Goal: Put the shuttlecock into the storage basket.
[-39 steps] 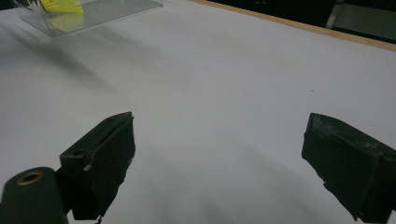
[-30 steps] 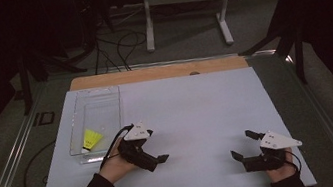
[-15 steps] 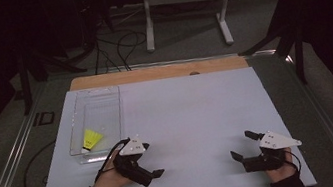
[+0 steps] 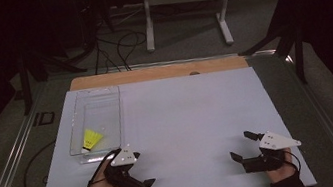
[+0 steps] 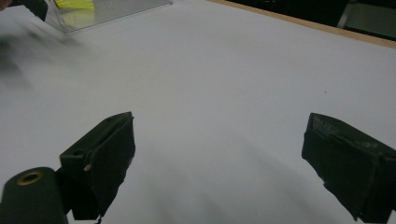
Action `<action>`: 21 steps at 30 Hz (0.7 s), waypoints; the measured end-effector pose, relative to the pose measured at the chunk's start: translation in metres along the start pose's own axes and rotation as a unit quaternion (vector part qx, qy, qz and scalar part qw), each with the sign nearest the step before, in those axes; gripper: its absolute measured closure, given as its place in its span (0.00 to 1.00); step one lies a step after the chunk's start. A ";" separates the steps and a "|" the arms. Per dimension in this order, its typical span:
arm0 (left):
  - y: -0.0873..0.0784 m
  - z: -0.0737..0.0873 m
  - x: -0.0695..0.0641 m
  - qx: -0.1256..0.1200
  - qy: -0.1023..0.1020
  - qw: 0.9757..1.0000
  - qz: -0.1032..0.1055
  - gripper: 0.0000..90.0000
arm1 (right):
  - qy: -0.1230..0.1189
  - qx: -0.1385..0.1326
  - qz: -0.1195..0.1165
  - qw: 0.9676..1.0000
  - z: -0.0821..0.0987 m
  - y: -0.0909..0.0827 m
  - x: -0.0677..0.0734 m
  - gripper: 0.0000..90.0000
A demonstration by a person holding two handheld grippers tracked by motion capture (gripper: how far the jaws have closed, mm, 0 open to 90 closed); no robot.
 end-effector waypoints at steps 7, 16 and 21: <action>-0.009 0.014 0.000 -0.001 -0.012 1.000 -0.008 0.00 | 0.000 0.000 0.002 1.000 0.000 0.000 0.000 0.11; -0.019 0.028 0.005 -0.005 -0.026 0.999 -0.029 0.00 | -0.003 -0.002 0.002 1.000 -0.001 -0.001 0.000 0.11; -0.021 0.036 0.008 -0.009 -0.034 0.999 -0.036 0.00 | 0.000 -0.003 -0.001 1.000 -0.001 -0.001 0.000 0.11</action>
Point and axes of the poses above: each handheld gripper's, and its own axes: y roughly forward along the jaws, z roughly out of its underside, x roughly to its left, the point moved 7 cm from there along y, roughly forward along the jaws, and after that the axes turned 5 degrees about z, right-handed, at the moved point
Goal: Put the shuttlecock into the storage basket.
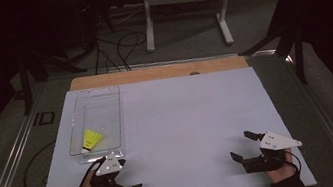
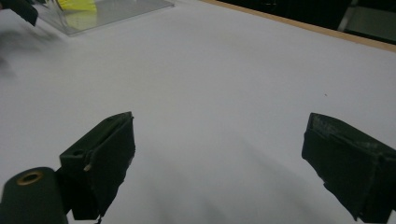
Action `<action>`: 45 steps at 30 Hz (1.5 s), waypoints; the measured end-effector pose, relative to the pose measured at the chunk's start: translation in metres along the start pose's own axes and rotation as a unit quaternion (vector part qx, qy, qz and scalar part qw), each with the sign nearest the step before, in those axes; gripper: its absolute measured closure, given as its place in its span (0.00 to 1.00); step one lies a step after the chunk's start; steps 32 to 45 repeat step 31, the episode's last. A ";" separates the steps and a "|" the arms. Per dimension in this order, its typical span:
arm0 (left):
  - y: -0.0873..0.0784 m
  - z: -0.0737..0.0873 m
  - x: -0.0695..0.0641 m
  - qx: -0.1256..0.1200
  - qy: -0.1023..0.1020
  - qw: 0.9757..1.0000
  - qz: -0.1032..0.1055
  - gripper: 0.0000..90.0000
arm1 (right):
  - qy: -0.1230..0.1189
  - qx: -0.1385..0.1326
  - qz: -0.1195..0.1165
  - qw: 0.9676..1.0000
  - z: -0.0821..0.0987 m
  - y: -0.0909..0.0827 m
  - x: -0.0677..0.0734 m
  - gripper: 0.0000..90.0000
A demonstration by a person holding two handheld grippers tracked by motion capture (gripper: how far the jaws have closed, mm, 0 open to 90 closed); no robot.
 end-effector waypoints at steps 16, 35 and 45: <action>-0.013 0.005 0.011 -0.029 -0.003 0.999 -0.032 0.00 | -0.010 0.005 0.016 1.000 0.002 0.001 -0.005 0.11; -0.012 0.005 0.013 -0.042 0.005 0.998 -0.054 0.00 | -0.014 -0.004 0.029 0.999 0.002 0.001 -0.006 0.11; -0.012 0.005 0.013 -0.042 0.005 0.998 -0.054 0.00 | -0.014 -0.004 0.029 0.999 0.002 0.001 -0.006 0.11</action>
Point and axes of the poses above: each handheld gripper's, and its own axes: y roughly forward along the jaws, z roughly out of its underside, x roughly to its left, the point moved 7 cm from there along y, roughly forward along the jaws, and after that the axes turned 5 degrees about z, right-handed, at the moved point
